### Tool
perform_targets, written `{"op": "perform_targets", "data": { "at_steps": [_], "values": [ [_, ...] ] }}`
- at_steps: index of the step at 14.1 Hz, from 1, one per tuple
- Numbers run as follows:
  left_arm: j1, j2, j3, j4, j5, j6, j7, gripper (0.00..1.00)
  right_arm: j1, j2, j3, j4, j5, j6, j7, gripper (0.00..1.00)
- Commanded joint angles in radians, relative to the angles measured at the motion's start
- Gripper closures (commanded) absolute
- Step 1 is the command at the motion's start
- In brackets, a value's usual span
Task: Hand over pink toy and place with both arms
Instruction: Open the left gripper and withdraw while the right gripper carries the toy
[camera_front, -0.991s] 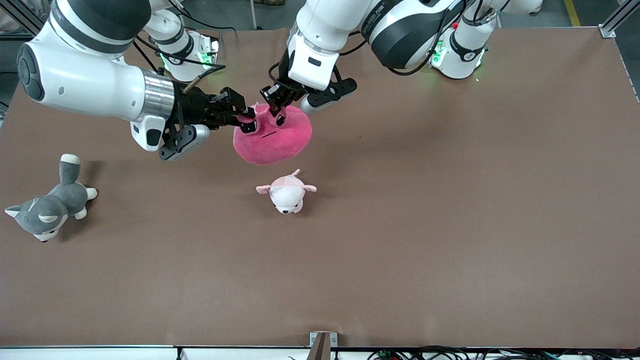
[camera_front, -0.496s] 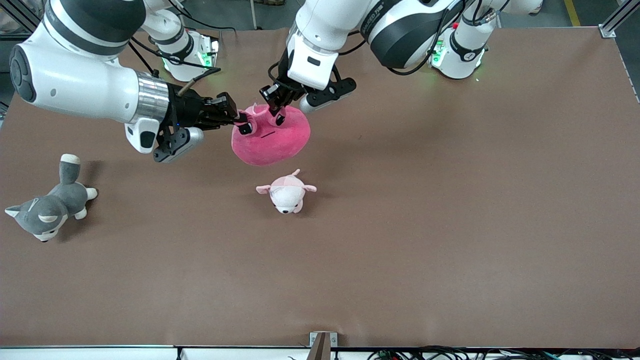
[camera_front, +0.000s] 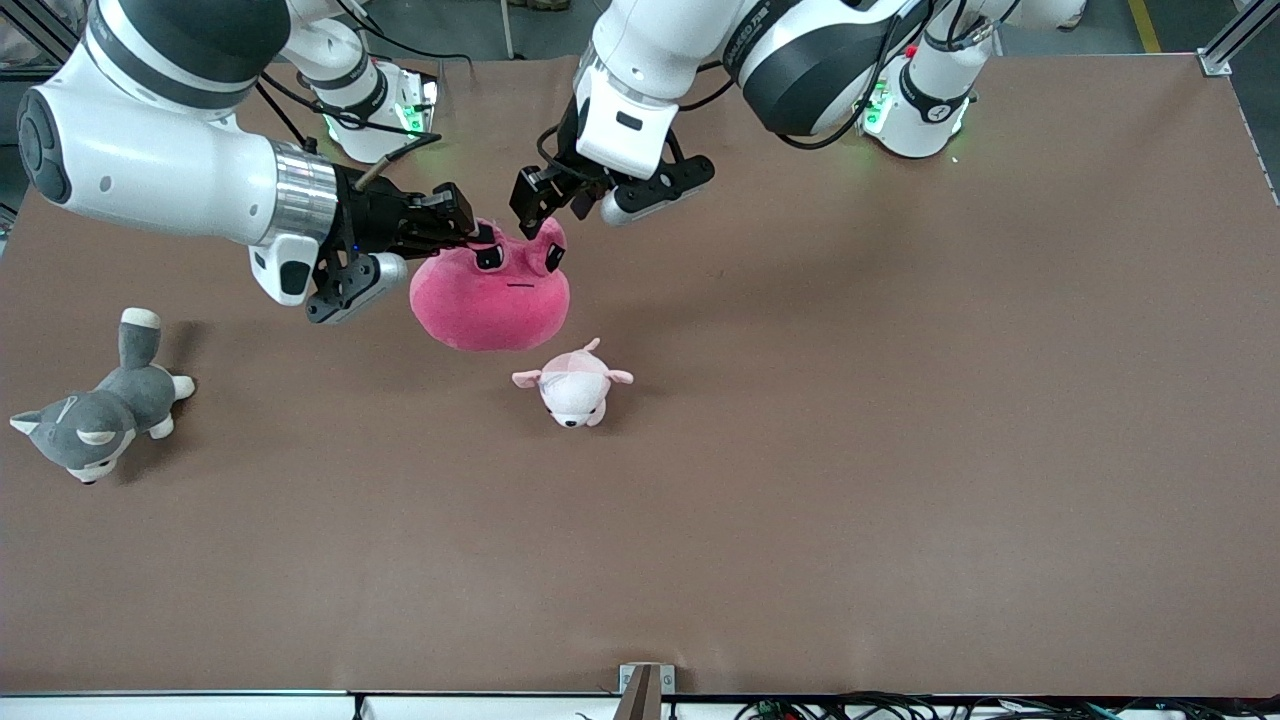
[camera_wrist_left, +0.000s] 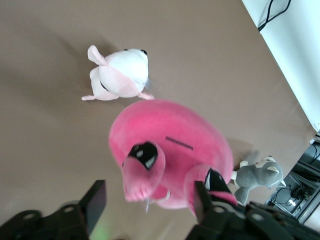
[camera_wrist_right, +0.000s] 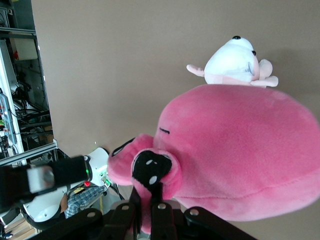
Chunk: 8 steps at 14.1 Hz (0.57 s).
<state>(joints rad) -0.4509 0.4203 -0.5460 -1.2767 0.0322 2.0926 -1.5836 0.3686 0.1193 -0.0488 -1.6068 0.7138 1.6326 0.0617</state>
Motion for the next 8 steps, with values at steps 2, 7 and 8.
{"op": "perform_targets", "data": {
  "at_steps": [2,7,8],
  "values": [
    [0.049,-0.003,0.001,0.02,0.092,-0.094,0.046,0.0,-0.112,-0.017,0.001,0.013,0.007,-0.056,-0.008,1.0],
    [0.207,-0.035,0.003,0.011,0.101,-0.247,0.304,0.0,-0.301,0.034,0.001,0.065,-0.042,-0.056,-0.034,1.0],
    [0.249,-0.04,0.003,-0.001,0.101,-0.287,0.373,0.0,-0.333,0.055,0.001,0.085,-0.054,-0.06,-0.054,1.0]
  ]
}}
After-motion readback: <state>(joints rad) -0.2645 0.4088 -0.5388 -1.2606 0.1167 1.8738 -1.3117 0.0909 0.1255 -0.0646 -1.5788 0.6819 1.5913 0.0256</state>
